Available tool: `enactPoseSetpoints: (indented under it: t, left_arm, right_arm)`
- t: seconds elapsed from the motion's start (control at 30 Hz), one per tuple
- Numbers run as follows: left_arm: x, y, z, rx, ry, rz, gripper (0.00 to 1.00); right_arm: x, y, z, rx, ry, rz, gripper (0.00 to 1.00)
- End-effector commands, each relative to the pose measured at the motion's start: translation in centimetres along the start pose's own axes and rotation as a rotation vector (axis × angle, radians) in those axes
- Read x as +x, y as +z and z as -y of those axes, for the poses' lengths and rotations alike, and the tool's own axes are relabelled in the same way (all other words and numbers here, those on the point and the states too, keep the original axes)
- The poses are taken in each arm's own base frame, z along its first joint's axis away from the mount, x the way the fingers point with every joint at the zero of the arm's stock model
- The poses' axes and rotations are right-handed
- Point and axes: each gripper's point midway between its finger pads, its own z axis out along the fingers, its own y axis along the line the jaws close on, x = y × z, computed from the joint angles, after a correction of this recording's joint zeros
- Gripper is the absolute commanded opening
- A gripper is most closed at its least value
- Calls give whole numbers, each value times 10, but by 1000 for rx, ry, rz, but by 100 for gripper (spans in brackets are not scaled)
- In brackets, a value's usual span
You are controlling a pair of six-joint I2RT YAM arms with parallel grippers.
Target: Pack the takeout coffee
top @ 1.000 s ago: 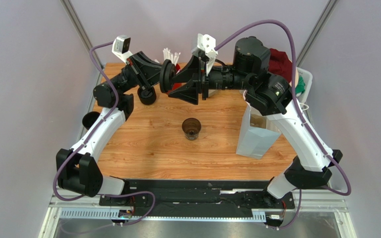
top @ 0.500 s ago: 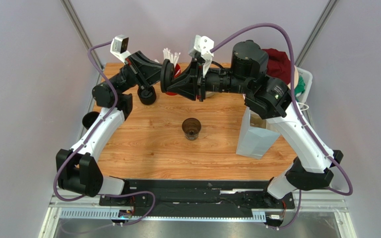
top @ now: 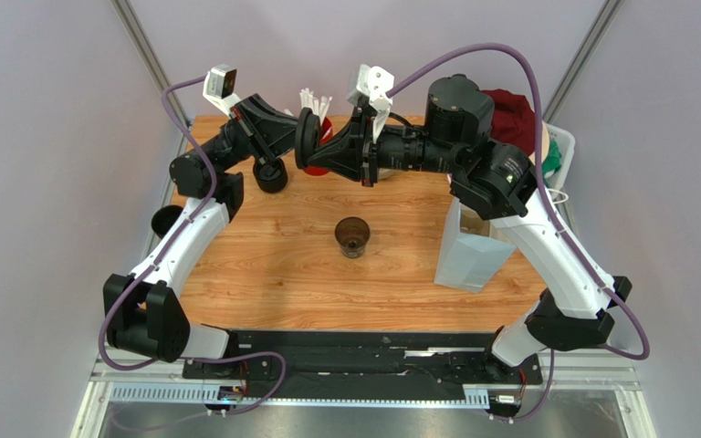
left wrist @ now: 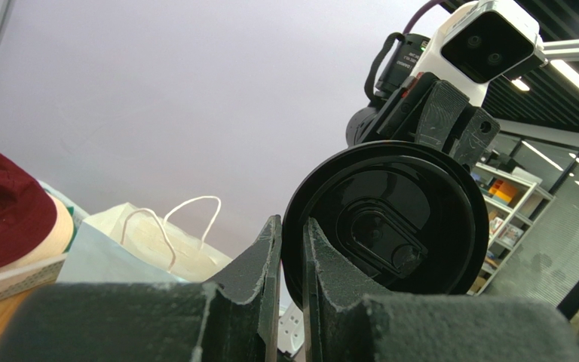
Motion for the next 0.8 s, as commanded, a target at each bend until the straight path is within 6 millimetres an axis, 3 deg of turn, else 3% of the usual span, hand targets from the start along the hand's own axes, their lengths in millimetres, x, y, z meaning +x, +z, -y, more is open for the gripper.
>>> enactPoseSetpoints:
  t: [0.0,0.07,0.1,0.3,0.37,0.4,0.43,0.47,0.53,0.57,0.6,0.67,0.77]
  left_arm:
    - [-6,-2,15,29,99,8,32]
    - [-10,-5,15,15,114,9,46]
    - [-13,-6,14,6,123,6,59]
    - [-30,-24,0,-109,208,0,87]
    - [-30,-29,0,-150,257,-28,88]
    - [-30,-32,-12,-205,278,-43,89]
    - [-28,-35,-10,-224,289,-67,89]
    - [-28,-38,-17,-253,321,-91,89]
    - [-23,-50,-36,-407,208,-148,91]
    - [-23,-58,-49,-460,341,-208,91]
    - [-18,-73,-57,-611,272,-235,91]
    - [-17,-91,-64,-689,457,-332,92]
    - [-17,-128,-72,-892,576,-401,99]
  right_arm:
    - [-13,-10,-10,-13,-16,22,0]
    - [-11,-12,-12,-15,-24,17,0]
    - [-12,-14,-12,-11,-25,17,0]
    - [1,-25,-15,0,-51,-10,0]
    - [1,-32,-18,5,-70,-4,0]
    - [10,-31,-16,11,-73,-20,0]
    - [13,-32,-16,18,-78,-25,0]
    - [13,-38,-17,28,-92,-24,0]
    - [28,-43,-11,58,-136,-73,0]
    - [30,-49,-11,65,-162,-86,0]
    - [47,-53,-7,88,-165,-140,0]
    - [62,-57,-2,106,-209,-199,0]
    - [103,-58,4,97,-218,-339,0]
